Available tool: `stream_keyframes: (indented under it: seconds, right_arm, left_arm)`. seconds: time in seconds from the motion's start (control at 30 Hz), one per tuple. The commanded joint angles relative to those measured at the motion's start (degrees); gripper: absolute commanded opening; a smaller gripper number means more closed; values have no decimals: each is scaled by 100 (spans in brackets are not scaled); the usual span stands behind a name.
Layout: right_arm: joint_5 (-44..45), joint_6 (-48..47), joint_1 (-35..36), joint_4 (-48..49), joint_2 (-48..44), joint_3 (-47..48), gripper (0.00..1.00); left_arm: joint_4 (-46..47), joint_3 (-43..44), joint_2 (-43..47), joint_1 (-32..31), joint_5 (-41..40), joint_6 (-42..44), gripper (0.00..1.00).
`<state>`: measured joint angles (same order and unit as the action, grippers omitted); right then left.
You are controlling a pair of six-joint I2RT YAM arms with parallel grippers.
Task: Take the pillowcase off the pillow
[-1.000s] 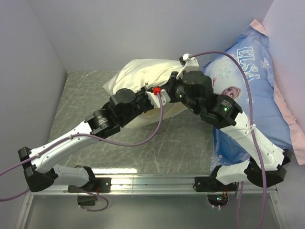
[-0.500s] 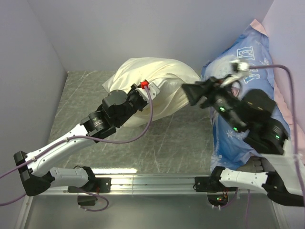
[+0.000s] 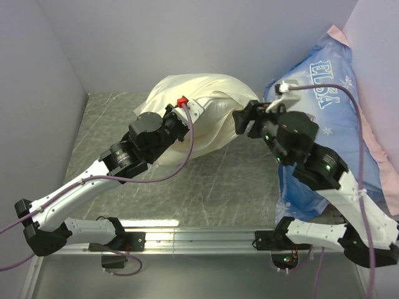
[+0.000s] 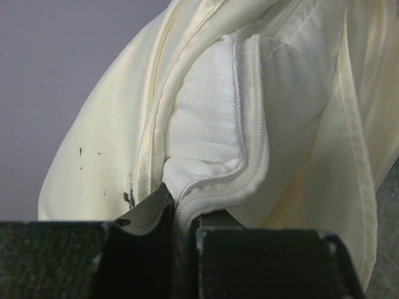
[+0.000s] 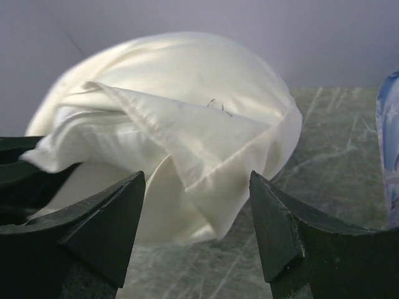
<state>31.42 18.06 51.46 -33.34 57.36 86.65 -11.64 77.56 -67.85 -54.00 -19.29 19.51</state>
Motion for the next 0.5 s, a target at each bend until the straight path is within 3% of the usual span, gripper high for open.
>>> stream_keyframes:
  seconds: [0.0,0.1,0.13,0.23,0.47]
  right_arm:
    - [-363,-128,-364,267,230,9,75]
    - [-251,-67,-505,267,337,62,65]
    - [-181,-31,-558,249,311,54,48]
    - [-329,153,-979,328,83,-78,25]
    - [-680,364,-1937,-102,248,387,4]
  left_arm:
    - [461,453,325,30,-84,-193,1]
    - [391,409,430,30,-84,-219,1]
    - [373,392,457,30,-66,-219,1]
    - [294,278,598,30,-49,-228,1]
    - [188,-82,993,30,415,-202,1]
